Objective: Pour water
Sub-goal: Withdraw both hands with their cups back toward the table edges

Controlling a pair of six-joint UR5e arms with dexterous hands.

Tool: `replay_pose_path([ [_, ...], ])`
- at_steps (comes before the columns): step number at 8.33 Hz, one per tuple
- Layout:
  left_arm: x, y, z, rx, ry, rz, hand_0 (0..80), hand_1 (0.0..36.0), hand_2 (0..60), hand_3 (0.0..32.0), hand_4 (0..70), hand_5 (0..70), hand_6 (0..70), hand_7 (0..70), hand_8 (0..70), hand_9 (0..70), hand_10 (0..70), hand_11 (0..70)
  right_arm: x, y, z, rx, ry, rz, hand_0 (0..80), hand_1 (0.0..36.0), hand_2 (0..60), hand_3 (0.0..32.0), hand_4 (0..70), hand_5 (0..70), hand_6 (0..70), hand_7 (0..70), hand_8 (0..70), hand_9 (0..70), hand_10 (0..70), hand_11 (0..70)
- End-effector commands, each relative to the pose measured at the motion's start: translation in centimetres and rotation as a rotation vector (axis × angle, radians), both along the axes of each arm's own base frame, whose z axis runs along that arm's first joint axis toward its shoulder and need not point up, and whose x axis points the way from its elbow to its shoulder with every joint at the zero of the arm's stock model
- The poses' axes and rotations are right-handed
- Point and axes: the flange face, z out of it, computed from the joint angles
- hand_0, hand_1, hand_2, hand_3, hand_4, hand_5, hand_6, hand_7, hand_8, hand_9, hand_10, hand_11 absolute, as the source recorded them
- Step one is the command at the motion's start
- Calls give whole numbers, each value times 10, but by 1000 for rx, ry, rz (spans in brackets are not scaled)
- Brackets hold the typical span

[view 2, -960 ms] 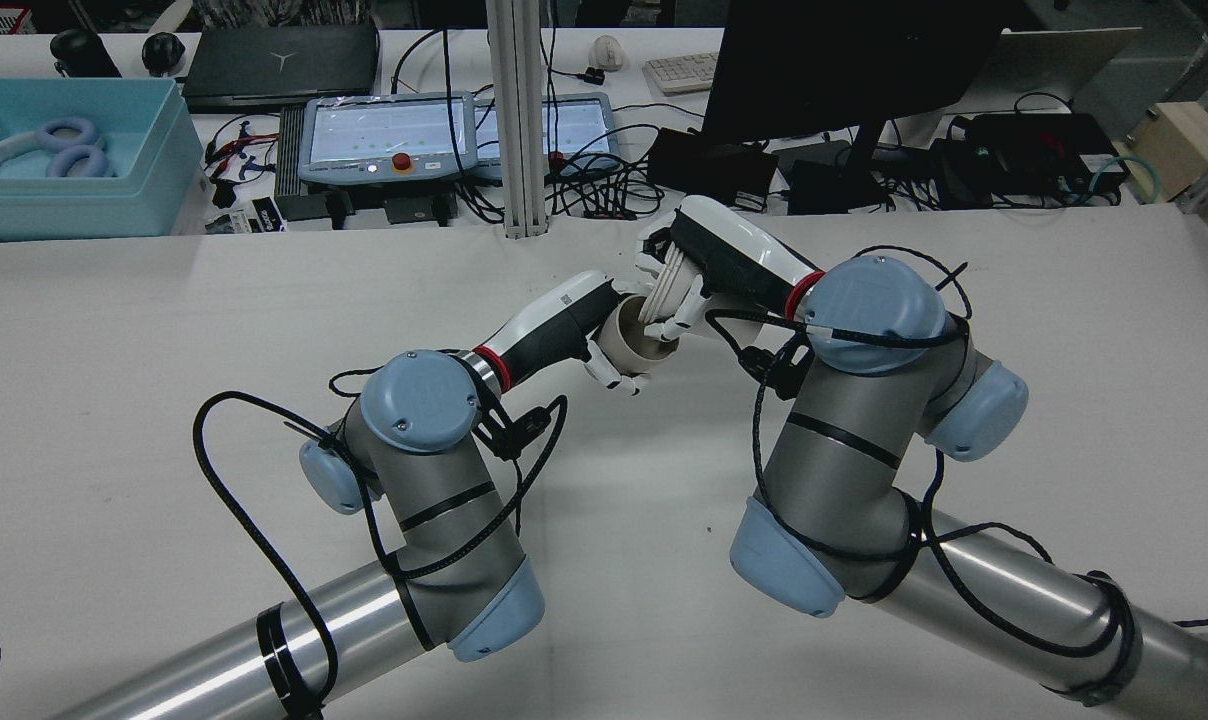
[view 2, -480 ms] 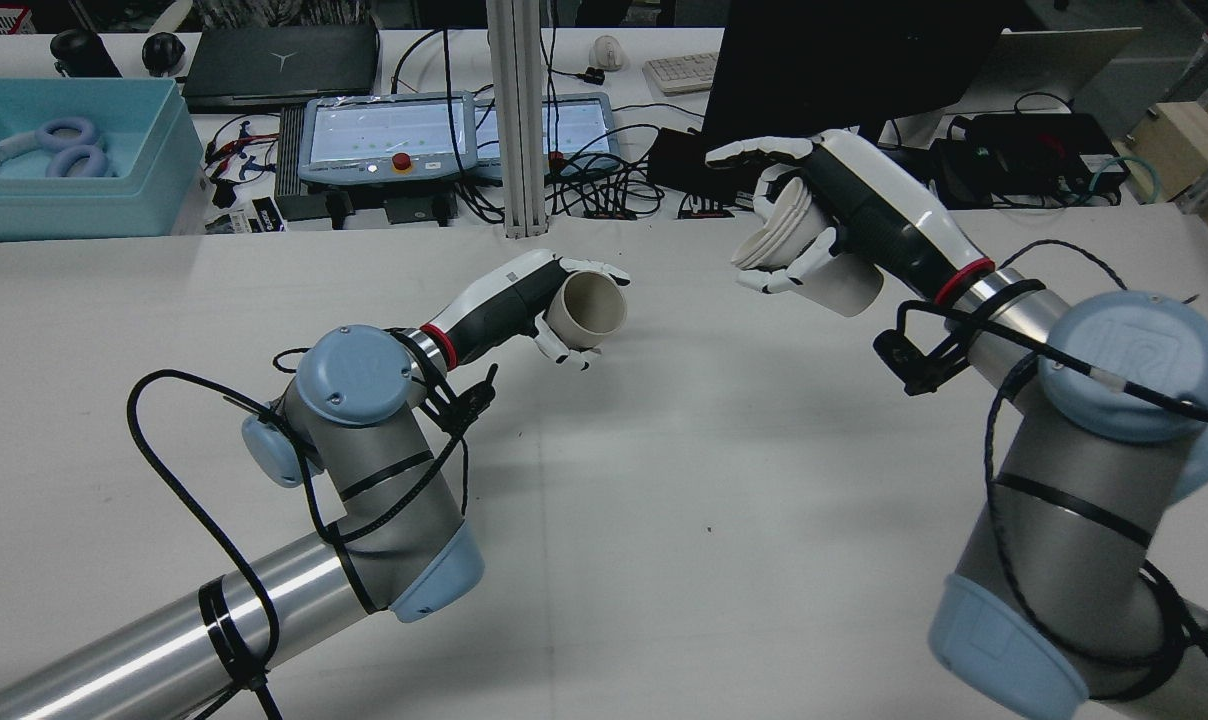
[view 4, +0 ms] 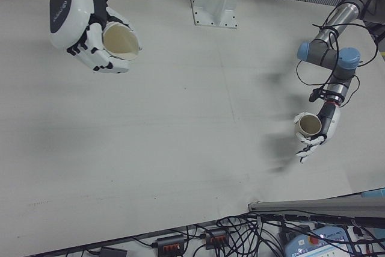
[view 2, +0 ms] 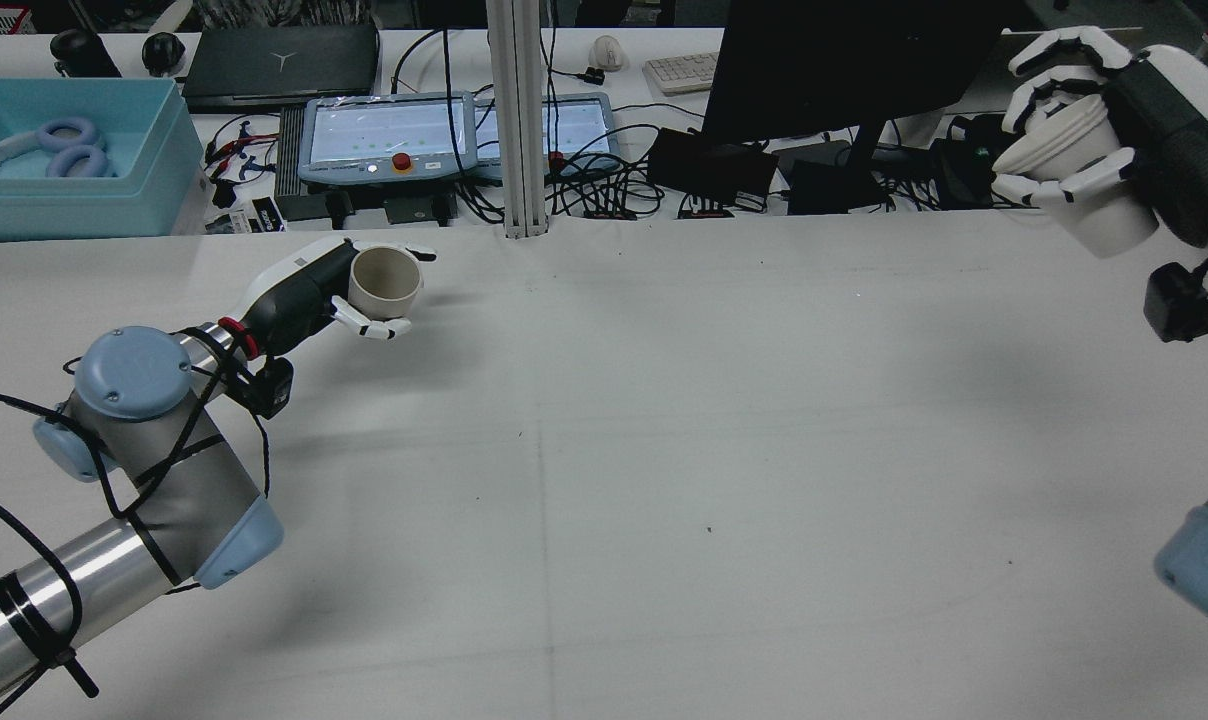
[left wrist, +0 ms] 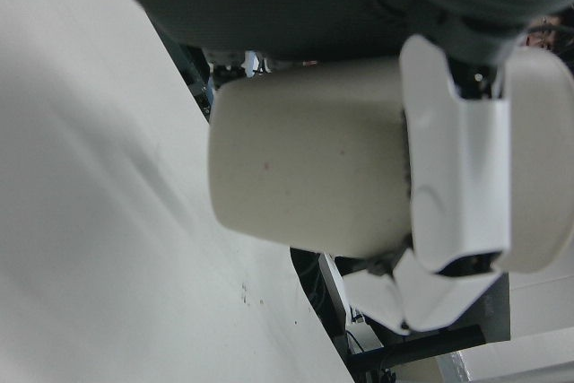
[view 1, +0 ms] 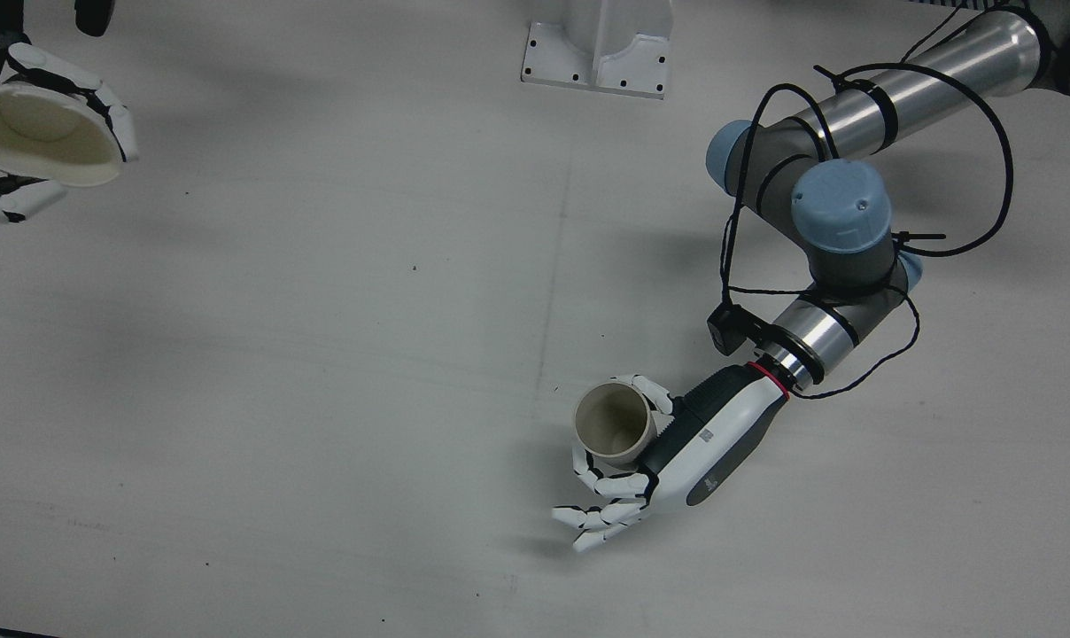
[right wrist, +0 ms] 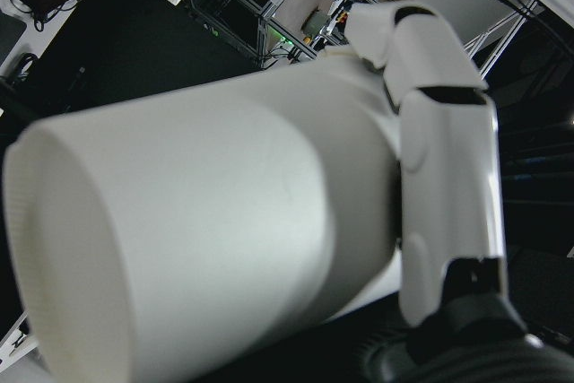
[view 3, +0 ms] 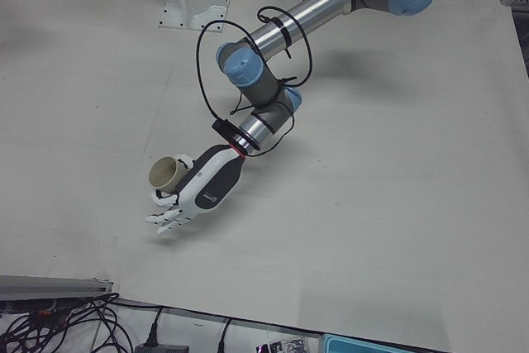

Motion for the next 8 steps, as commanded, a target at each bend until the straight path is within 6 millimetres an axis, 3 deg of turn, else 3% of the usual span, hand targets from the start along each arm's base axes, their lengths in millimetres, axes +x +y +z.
replay_pose_path([
  [1, -93, -12, 78, -26, -7, -50, 612, 360, 600, 0, 700, 700, 168, 219, 113, 74, 111, 172, 38, -8, 114, -36, -13, -2, 702, 289, 272, 0, 0, 501, 494, 481, 498, 621, 655, 700],
  [2, -118, -11, 100, -31, -13, -61, 611, 360, 600, 0, 700, 700, 166, 219, 113, 75, 110, 172, 43, -9, 148, -61, -4, 7, 702, 289, 274, 0, 0, 498, 484, 476, 498, 618, 649, 700],
  [4, -169, -16, 123, -36, -7, -113, 610, 360, 600, 0, 700, 700, 167, 219, 112, 75, 110, 171, 45, -4, 225, -108, 13, 10, 661, 284, 278, 0, 0, 478, 456, 451, 495, 615, 656, 700],
  [5, -183, -14, 133, -38, 0, -128, 610, 360, 600, 0, 700, 700, 165, 218, 111, 74, 108, 168, 45, -1, 277, -161, 36, 6, 652, 281, 270, 0, 0, 470, 443, 441, 490, 608, 648, 700],
  [7, -213, 12, 189, -67, 31, -141, 603, 356, 600, 0, 700, 700, 165, 218, 111, 74, 108, 168, 38, 1, 374, -228, 74, -4, 653, 282, 263, 0, 0, 454, 427, 429, 484, 600, 641, 700],
  [8, -228, 35, 225, -83, 29, -148, 605, 354, 600, 0, 700, 700, 165, 219, 111, 74, 108, 168, 32, -19, 411, -256, 70, 1, 677, 287, 258, 0, 0, 461, 432, 436, 483, 597, 621, 700],
])
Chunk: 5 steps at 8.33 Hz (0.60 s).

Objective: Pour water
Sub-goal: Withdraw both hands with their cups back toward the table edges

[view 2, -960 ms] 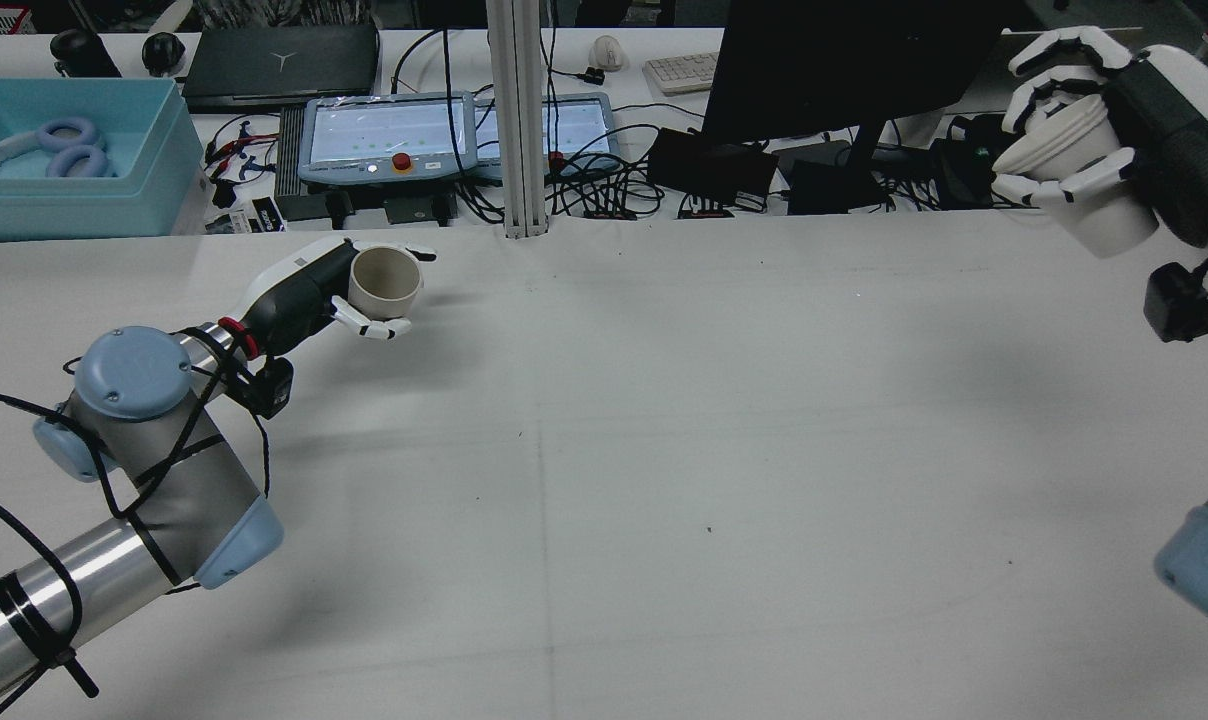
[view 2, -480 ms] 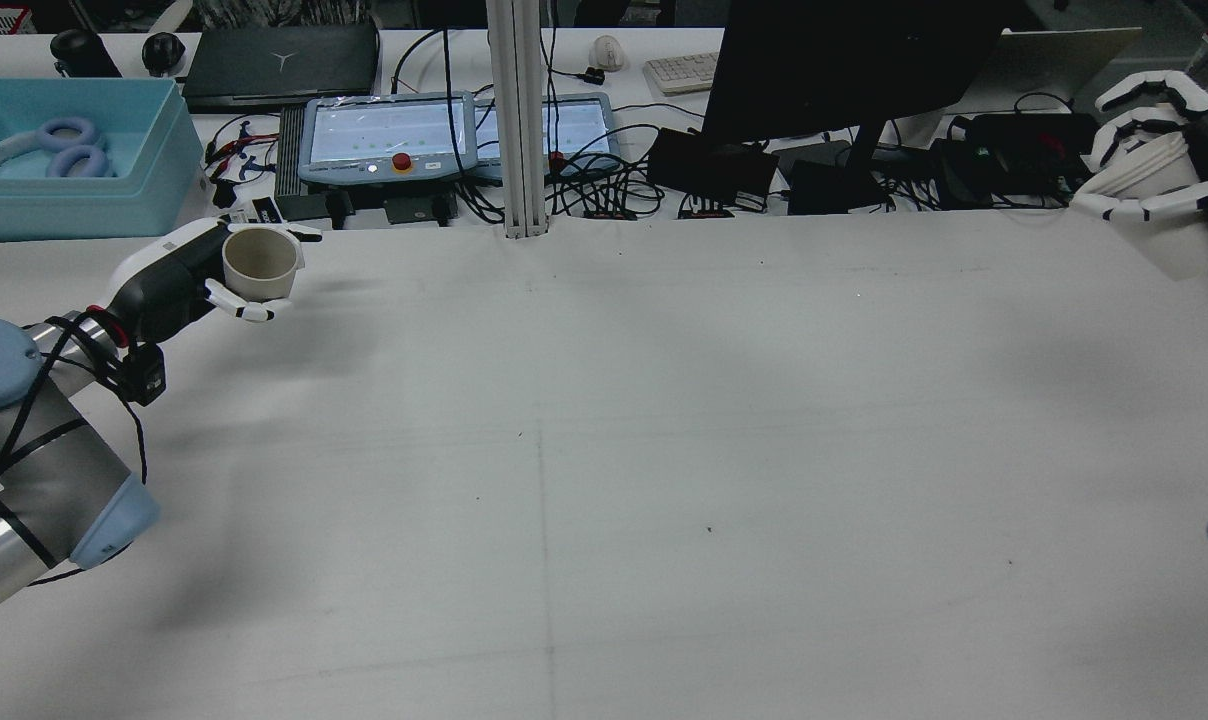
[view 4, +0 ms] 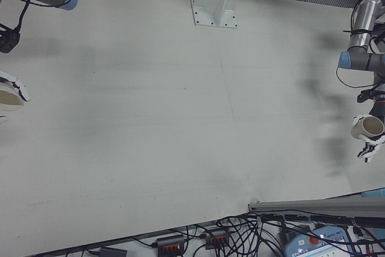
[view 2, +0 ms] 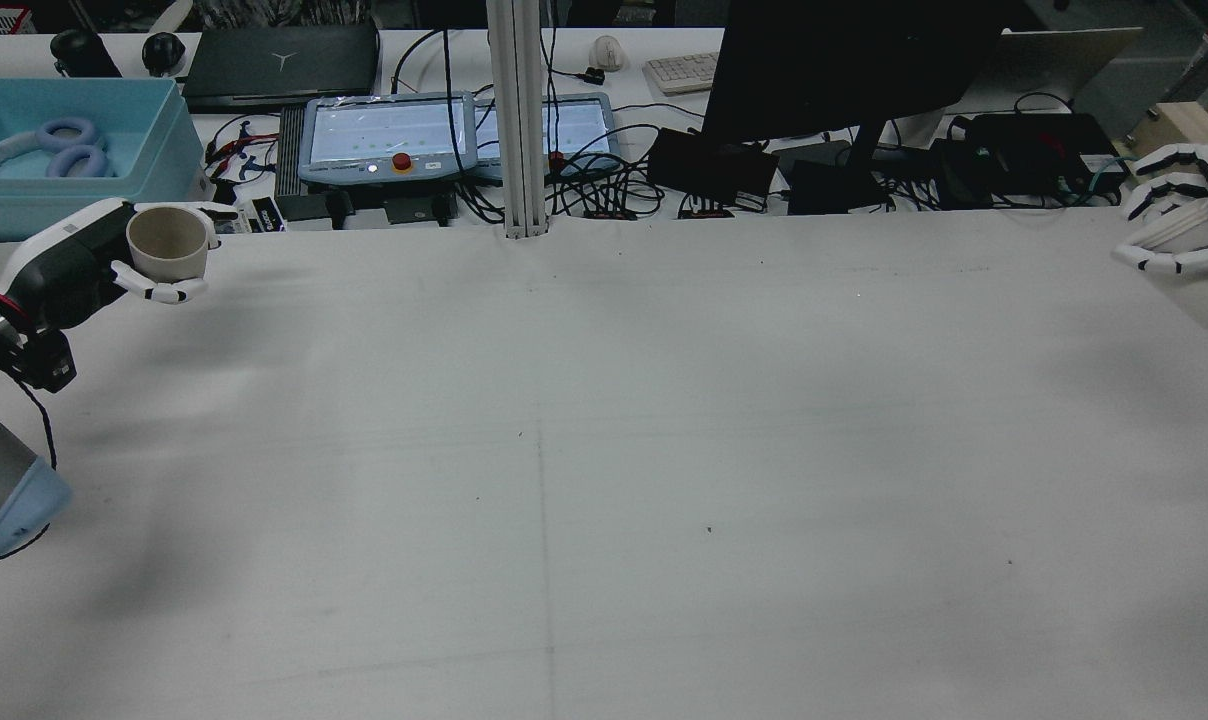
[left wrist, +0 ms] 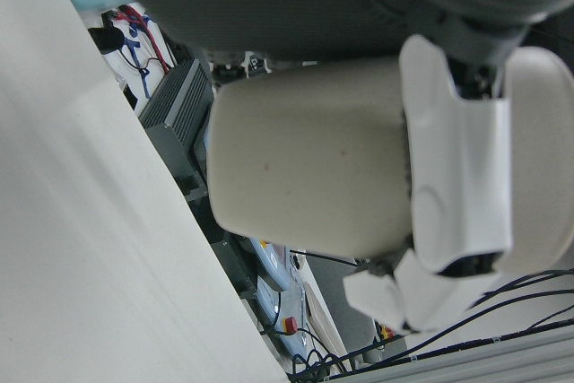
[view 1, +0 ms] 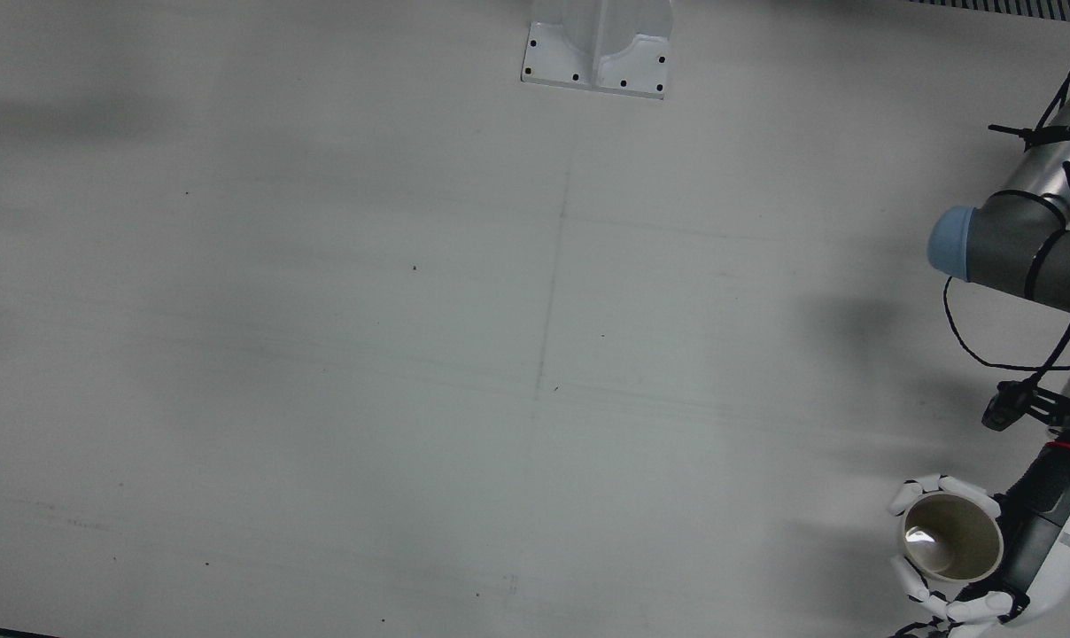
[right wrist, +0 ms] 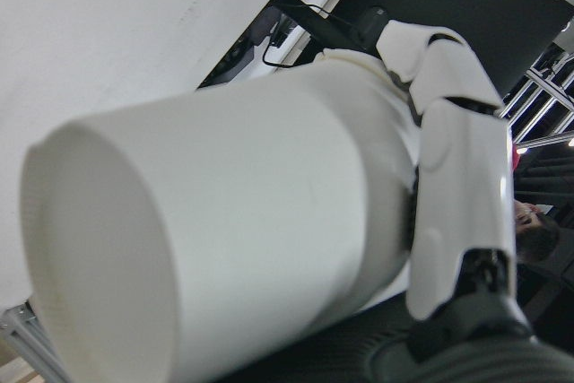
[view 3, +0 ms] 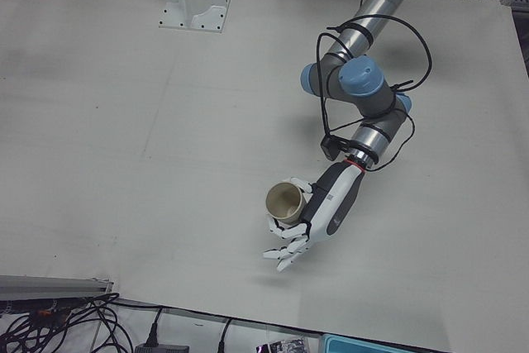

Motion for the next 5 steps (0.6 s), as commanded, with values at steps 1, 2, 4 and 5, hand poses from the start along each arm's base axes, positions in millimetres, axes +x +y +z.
replay_pose_path([
  [1, -46, 55, 98, -36, 15, -23, 598, 347, 600, 0, 700, 700, 166, 221, 113, 77, 113, 175, -7, -17, 122, -76, -6, 10, 640, 239, 104, 0, 0, 434, 376, 413, 422, 530, 510, 700],
  [2, -58, 76, 134, -46, 12, -25, 589, 340, 600, 0, 700, 700, 168, 223, 114, 79, 118, 181, -5, -7, 152, -80, -53, 13, 482, 43, 0, 0, 0, 260, 82, 138, 153, 131, 109, 167],
  [4, -71, 96, 156, -51, 10, -42, 589, 322, 600, 0, 700, 700, 162, 222, 113, 81, 119, 182, -6, -12, 164, -54, -147, 19, 324, 0, 0, 118, 0, 50, 0, 0, 51, 0, 0, 0],
  [5, -74, 101, 162, -48, 7, -44, 586, 318, 600, 0, 700, 700, 159, 220, 113, 81, 122, 186, -4, -12, 163, -55, -207, 27, 320, 0, 0, 138, 0, 46, 0, 0, 57, 0, 0, 0],
])
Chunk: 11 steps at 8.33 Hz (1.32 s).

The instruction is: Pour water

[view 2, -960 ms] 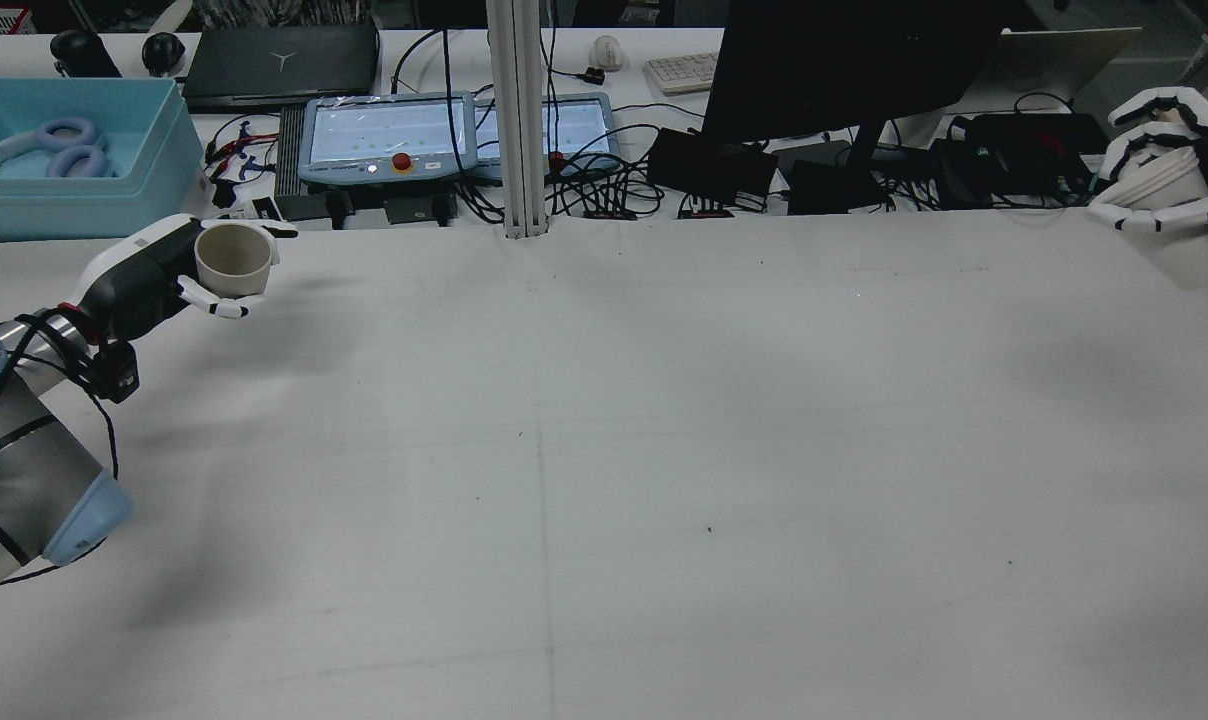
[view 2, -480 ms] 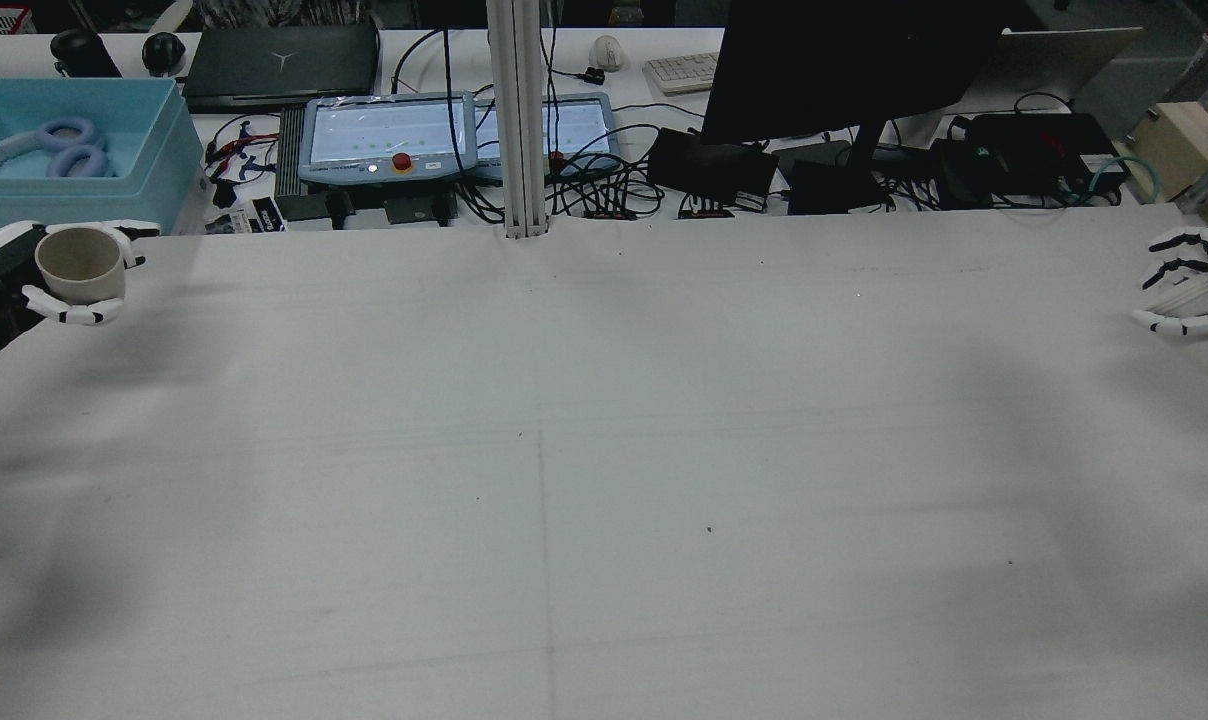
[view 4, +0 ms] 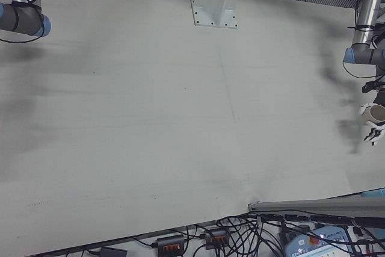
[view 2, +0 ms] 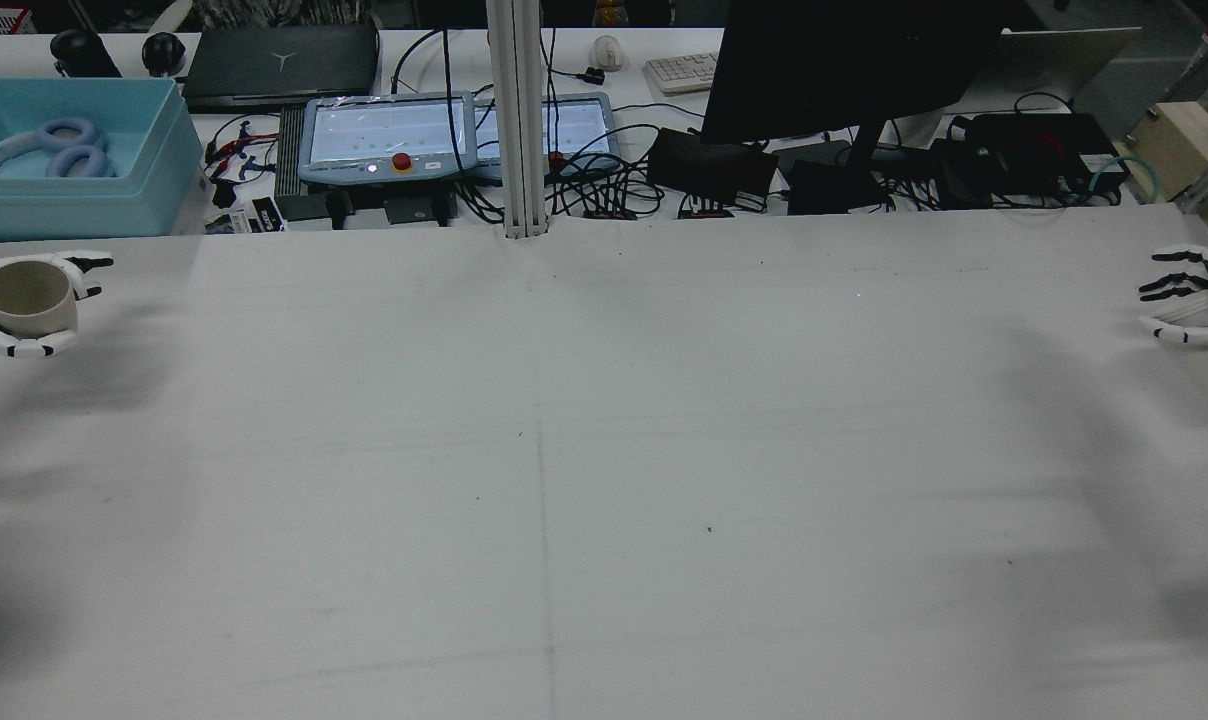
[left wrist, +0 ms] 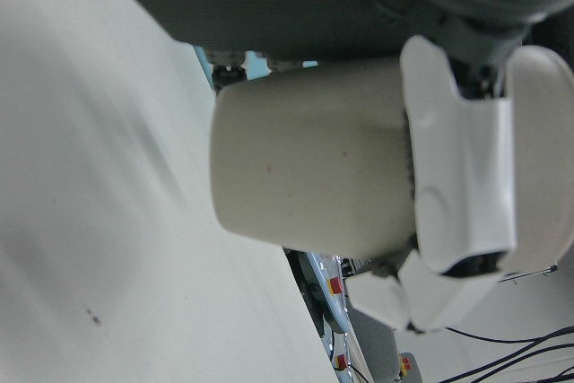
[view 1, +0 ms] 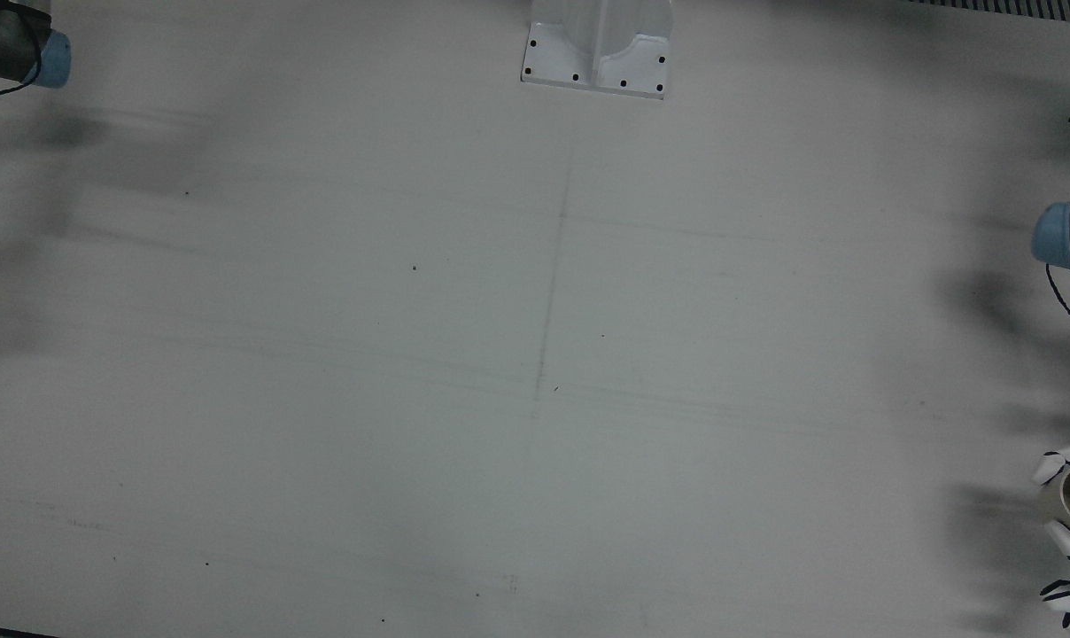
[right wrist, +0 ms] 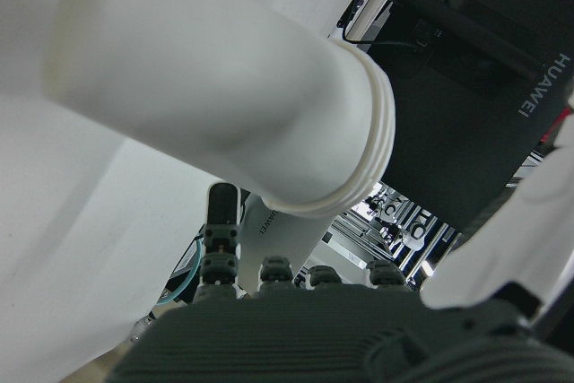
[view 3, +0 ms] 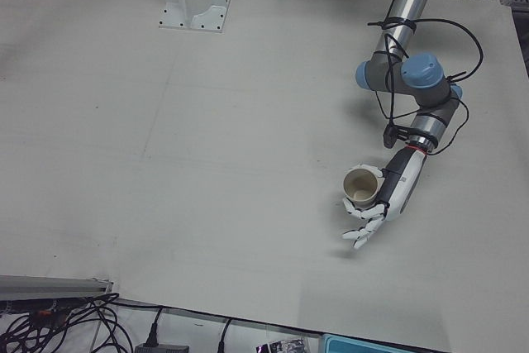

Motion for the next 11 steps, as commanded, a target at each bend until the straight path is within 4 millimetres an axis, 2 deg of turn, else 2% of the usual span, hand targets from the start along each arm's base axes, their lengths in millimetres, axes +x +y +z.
replay_pose_path([
  [1, -19, 27, 42, -1, -2, -39, 586, 304, 600, 0, 700, 700, 156, 218, 112, 81, 120, 183, 22, -3, 6, 20, -133, 58, 324, 0, 0, 202, 0, 38, 0, 0, 54, 0, 0, 0],
  [2, -24, 33, 61, -7, -1, -63, 577, 239, 449, 0, 700, 700, 149, 213, 111, 78, 116, 174, 40, -2, 4, 25, -136, 92, 347, 0, 0, 256, 0, 41, 0, 0, 61, 0, 0, 0],
  [3, -27, 36, 74, -11, -3, -78, 553, 124, 52, 0, 700, 700, 134, 195, 106, 60, 95, 139, 47, -4, -1, 38, -141, 108, 370, 0, 0, 230, 0, 45, 0, 0, 63, 0, 0, 0],
  [4, -29, 36, 76, -15, -4, -92, 537, 78, 0, 0, 655, 700, 120, 176, 104, 43, 73, 105, 49, -6, -8, 52, -146, 110, 375, 0, 0, 214, 0, 44, 0, 0, 64, 0, 0, 0],
  [5, -29, 37, 77, -20, -7, -97, 520, 41, 0, 0, 513, 630, 90, 146, 94, 18, 46, 67, 52, -6, -9, 56, -147, 118, 382, 0, 0, 208, 0, 45, 0, 0, 65, 0, 0, 0],
  [6, -28, 37, 78, -22, -13, -96, 512, 27, 0, 0, 459, 487, 74, 130, 91, 12, 27, 39, 55, -6, -15, 69, -149, 121, 385, 0, 0, 210, 0, 48, 0, 0, 66, 0, 0, 0],
  [7, -29, 38, 79, -17, -31, -99, 508, 20, 0, 0, 419, 377, 62, 120, 91, 10, 10, 15, 57, -4, -20, 80, -149, 123, 392, 0, 0, 212, 0, 49, 0, 0, 66, 0, 0, 0],
  [11, -28, 38, 81, -4, -42, -100, 509, 16, 0, 0, 334, 165, 37, 96, 87, 5, 0, 0, 64, 3, -27, 95, -149, 134, 409, 0, 0, 202, 0, 60, 0, 0, 69, 0, 0, 0],
])
